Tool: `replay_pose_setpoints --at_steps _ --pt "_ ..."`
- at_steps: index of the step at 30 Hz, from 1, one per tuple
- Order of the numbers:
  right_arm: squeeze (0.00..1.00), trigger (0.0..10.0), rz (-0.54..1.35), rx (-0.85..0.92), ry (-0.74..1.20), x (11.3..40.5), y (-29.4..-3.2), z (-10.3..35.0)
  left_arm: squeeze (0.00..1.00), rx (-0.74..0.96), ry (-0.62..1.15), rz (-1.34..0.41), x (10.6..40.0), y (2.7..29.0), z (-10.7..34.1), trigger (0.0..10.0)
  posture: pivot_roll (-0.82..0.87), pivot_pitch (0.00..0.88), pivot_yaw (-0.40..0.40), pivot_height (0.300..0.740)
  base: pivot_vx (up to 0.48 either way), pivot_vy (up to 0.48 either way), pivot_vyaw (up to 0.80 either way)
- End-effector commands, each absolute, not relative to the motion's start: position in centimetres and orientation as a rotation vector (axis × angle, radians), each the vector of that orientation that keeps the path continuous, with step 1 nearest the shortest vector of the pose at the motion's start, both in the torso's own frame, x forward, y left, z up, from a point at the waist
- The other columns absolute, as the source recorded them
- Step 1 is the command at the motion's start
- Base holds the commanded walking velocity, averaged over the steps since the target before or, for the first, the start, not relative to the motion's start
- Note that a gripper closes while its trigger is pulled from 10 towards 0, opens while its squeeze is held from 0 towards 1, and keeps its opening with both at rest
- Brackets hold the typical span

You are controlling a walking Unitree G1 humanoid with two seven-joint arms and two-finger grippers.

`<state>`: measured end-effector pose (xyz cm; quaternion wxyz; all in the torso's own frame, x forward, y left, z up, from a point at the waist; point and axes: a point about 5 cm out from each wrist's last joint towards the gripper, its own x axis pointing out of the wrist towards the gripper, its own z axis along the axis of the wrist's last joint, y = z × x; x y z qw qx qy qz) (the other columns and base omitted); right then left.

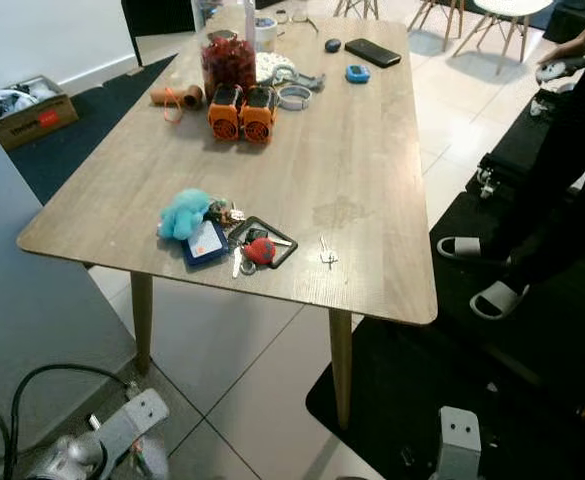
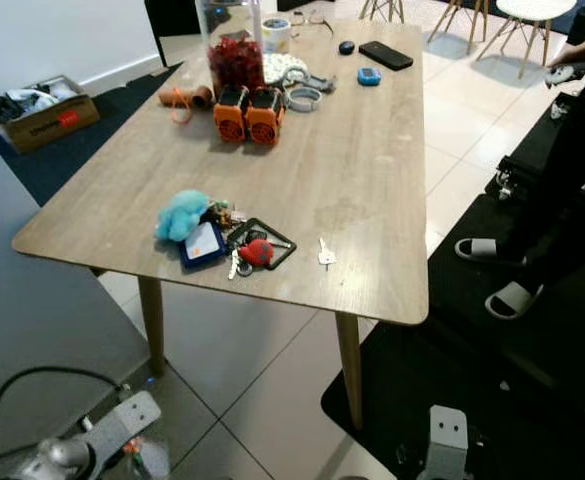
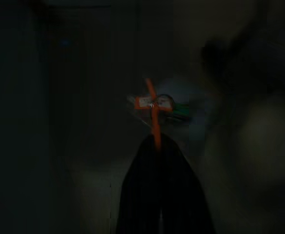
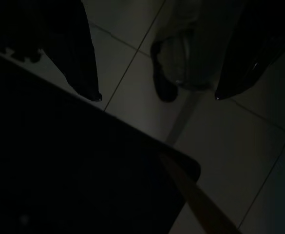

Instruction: Hang keys on a hook

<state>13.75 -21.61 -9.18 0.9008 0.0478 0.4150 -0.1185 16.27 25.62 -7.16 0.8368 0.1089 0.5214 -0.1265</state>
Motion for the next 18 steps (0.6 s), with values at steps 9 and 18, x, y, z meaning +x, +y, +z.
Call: replay_pose_setpoints --at_steps 9,18 --pt "0.00 10.0 -0.257 0.141 0.882 13.6 -20.5 -9.5 0.00 -0.076 0.962 -0.003 17.3 22.7 -7.9 10.0 0.03 0.042 -0.005 0.740 0.000 0.000 0.00" --pt "0.00 10.0 -0.194 0.116 0.864 14.6 -19.8 -9.3 0.00 0.026 0.974 -0.023 16.3 22.3 -8.4 10.0 0.03 0.024 -0.002 0.740 0.000 0.000 0.00"
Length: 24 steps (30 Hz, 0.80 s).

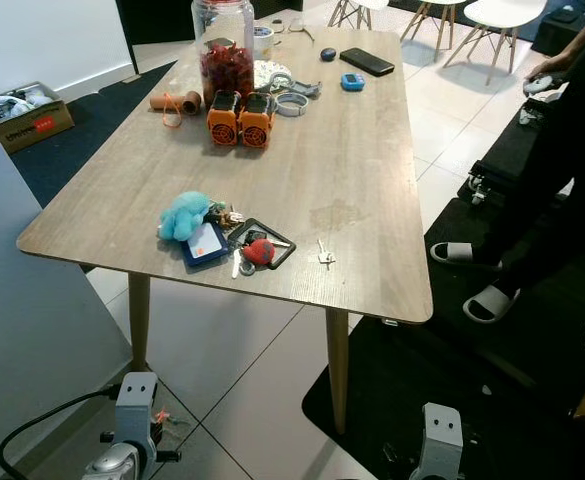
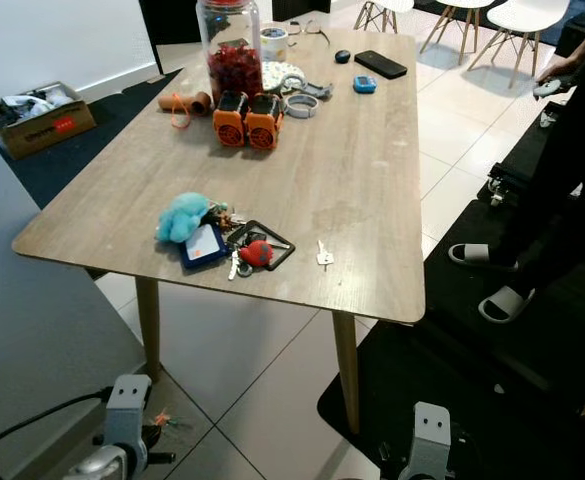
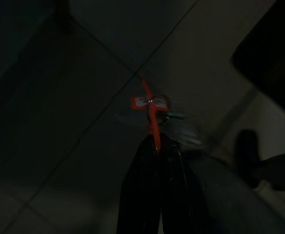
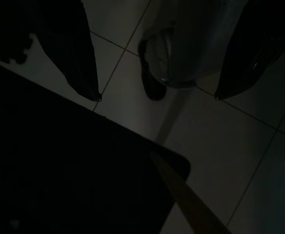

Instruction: Hang keys on a hook

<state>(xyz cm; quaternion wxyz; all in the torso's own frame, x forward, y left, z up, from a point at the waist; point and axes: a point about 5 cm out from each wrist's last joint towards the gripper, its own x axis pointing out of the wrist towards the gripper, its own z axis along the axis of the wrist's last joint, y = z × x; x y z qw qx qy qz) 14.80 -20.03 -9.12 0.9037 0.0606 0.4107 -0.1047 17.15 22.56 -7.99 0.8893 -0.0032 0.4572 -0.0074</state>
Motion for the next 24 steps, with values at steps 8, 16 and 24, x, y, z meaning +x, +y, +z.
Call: replay_pose_setpoints --at_steps 8,16,24 --pt "0.00 10.0 -0.124 0.082 0.863 14.8 -19.1 -9.3 0.00 0.027 0.946 -0.063 16.8 19.7 -8.7 10.0 0.04 0.006 0.000 0.740 0.000 0.000 0.55" --pt "0.00 10.0 -0.111 0.074 0.870 14.8 -18.9 -9.3 0.00 0.081 0.959 -0.112 16.9 18.9 -8.8 10.0 0.03 0.000 0.001 0.740 0.000 0.000 0.80" --pt "0.00 10.0 -0.101 0.066 0.874 14.8 -18.9 -9.3 0.00 0.068 0.972 -0.096 16.6 19.4 -8.9 10.0 0.04 0.000 0.002 0.740 0.000 0.000 0.80"
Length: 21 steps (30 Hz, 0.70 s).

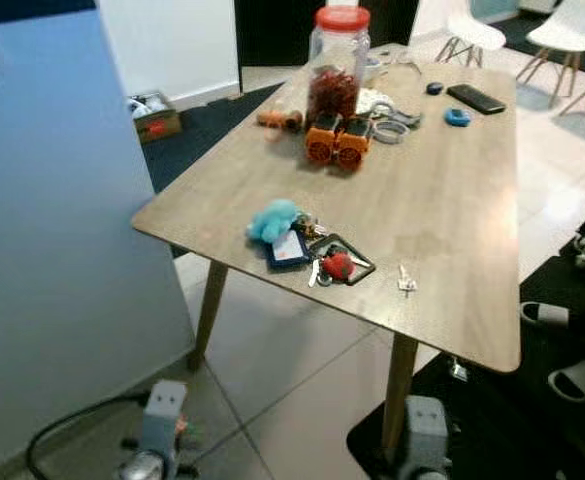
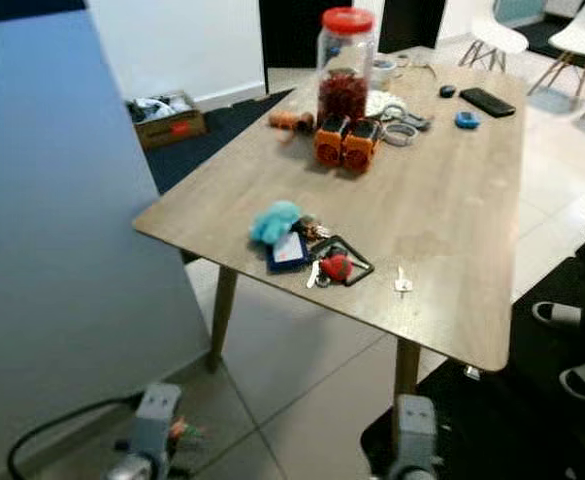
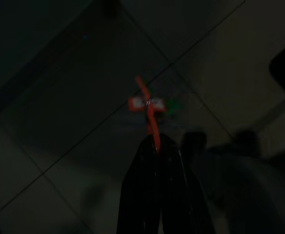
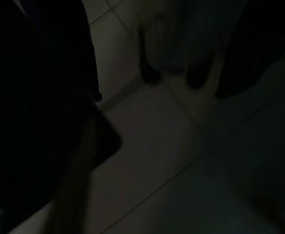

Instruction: Hang keys on a hook

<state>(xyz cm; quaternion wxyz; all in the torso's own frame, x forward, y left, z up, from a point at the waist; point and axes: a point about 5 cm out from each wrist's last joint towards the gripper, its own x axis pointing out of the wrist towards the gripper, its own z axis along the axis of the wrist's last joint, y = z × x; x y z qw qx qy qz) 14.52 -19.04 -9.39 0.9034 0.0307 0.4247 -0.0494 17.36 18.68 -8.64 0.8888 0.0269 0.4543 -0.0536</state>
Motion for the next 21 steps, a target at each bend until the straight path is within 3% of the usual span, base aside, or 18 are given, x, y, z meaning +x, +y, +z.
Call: replay_pose_setpoints --at_steps 1,21 --pt "0.00 10.0 -0.100 0.066 0.874 14.7 -18.9 -9.3 0.00 0.081 0.977 -0.094 16.6 19.5 -8.9 10.0 0.04 0.000 0.003 0.740 0.000 0.000 0.80" --pt "0.00 10.0 -0.106 0.056 0.863 15.2 -19.2 -9.1 0.00 0.138 0.910 -0.083 18.6 21.5 -7.6 10.0 0.04 0.006 -0.006 0.740 0.000 0.000 0.80"
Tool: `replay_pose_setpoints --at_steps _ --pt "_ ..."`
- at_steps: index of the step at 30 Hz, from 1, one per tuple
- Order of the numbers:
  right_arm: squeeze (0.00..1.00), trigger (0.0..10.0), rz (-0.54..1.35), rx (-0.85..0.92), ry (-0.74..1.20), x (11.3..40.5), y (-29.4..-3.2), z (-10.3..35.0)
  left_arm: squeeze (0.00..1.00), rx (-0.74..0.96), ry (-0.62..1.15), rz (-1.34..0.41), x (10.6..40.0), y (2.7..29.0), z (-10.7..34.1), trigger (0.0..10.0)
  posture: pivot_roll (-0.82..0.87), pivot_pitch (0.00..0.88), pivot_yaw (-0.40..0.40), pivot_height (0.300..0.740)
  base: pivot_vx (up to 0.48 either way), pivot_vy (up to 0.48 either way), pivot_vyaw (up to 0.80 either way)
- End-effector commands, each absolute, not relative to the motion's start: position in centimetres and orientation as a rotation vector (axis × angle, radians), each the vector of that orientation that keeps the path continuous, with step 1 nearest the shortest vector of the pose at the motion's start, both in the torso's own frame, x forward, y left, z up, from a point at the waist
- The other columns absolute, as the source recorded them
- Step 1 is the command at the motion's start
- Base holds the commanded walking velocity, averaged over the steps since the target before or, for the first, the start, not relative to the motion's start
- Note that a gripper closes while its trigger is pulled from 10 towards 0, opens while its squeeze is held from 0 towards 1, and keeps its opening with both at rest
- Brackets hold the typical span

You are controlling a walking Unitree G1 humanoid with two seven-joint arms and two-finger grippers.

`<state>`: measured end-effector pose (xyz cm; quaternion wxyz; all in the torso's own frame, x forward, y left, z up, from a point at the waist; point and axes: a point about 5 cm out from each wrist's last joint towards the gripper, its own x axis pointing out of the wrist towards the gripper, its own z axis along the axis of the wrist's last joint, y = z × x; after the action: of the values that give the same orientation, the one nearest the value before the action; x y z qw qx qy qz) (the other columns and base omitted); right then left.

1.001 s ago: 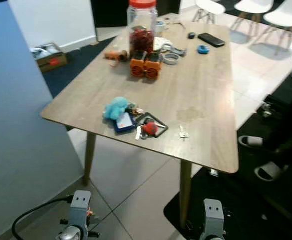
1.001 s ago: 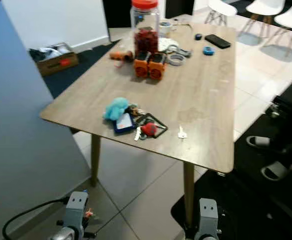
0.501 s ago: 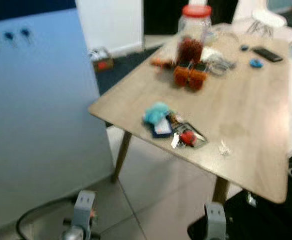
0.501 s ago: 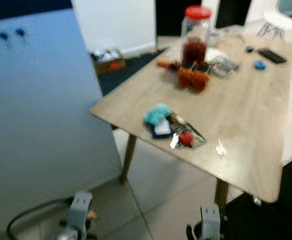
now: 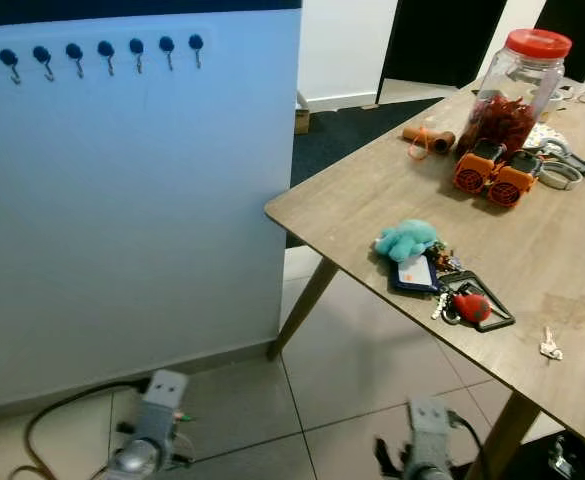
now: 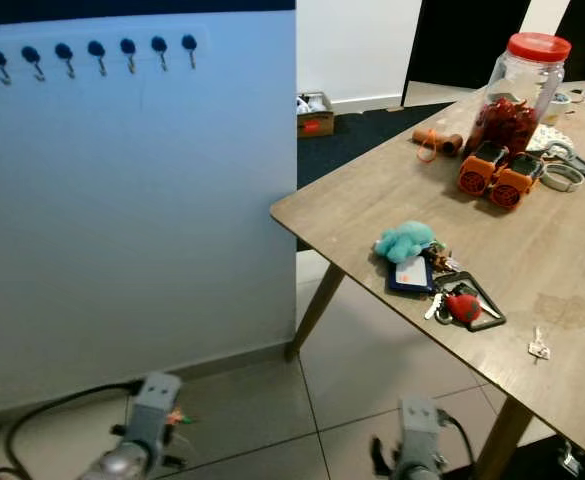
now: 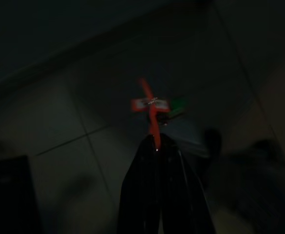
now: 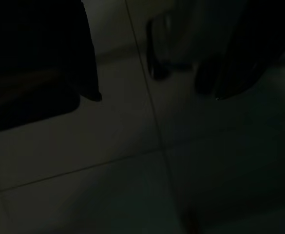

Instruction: Hang keys on a hook

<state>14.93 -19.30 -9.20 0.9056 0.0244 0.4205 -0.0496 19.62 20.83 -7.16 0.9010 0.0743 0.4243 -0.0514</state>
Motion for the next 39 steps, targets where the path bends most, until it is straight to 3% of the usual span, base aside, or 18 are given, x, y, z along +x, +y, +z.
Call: replay_pose_setpoints --at_steps 1,17,39 --pt "0.00 10.0 -0.106 0.055 0.862 15.2 -19.3 -9.1 0.00 0.137 0.900 -0.085 18.9 21.2 -7.5 10.0 0.04 0.006 -0.006 0.740 0.000 0.000 0.80" --pt "0.00 10.0 -0.129 0.058 0.847 15.3 -19.7 -9.0 0.00 0.137 0.779 -0.182 21.6 18.0 -6.2 10.0 0.04 0.000 -0.005 0.740 0.000 0.000 0.78" --pt "0.00 10.0 -0.182 0.078 0.821 15.3 -20.5 -8.8 0.00 0.103 0.761 -0.202 21.5 17.7 -6.2 10.0 0.02 0.000 -0.006 0.740 0.000 0.000 0.00"
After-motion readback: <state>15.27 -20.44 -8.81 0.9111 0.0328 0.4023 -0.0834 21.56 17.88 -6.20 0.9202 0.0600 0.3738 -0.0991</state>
